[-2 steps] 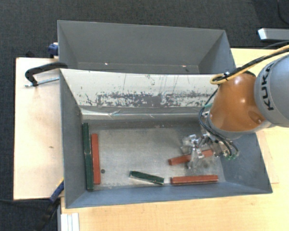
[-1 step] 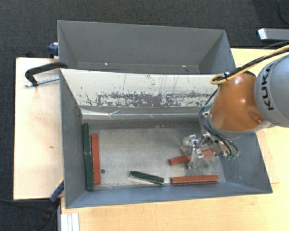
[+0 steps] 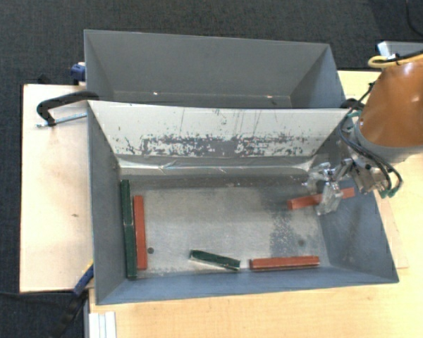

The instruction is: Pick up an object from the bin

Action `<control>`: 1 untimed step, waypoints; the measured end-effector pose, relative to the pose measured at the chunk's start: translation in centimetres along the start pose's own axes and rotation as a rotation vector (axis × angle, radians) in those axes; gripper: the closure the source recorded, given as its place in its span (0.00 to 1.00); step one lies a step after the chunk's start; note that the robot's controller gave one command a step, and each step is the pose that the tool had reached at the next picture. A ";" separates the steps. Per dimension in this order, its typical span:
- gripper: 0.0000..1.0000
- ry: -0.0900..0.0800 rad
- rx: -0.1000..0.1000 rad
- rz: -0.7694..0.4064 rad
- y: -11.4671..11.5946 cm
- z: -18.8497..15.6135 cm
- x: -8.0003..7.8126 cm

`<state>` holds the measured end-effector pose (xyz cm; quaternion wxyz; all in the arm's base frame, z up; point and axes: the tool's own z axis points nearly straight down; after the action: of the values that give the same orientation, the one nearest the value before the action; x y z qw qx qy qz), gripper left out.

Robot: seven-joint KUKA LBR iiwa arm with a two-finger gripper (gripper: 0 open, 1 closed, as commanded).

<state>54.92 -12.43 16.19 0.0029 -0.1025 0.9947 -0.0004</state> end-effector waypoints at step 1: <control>1.00 0.000 0.000 0.000 0.0 0.0 0.0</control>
Offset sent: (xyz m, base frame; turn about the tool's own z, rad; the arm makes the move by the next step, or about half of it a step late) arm -0.0022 -0.0065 0.0714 -0.0150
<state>54.92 -12.43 16.19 0.0029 -0.1025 0.9947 -0.0004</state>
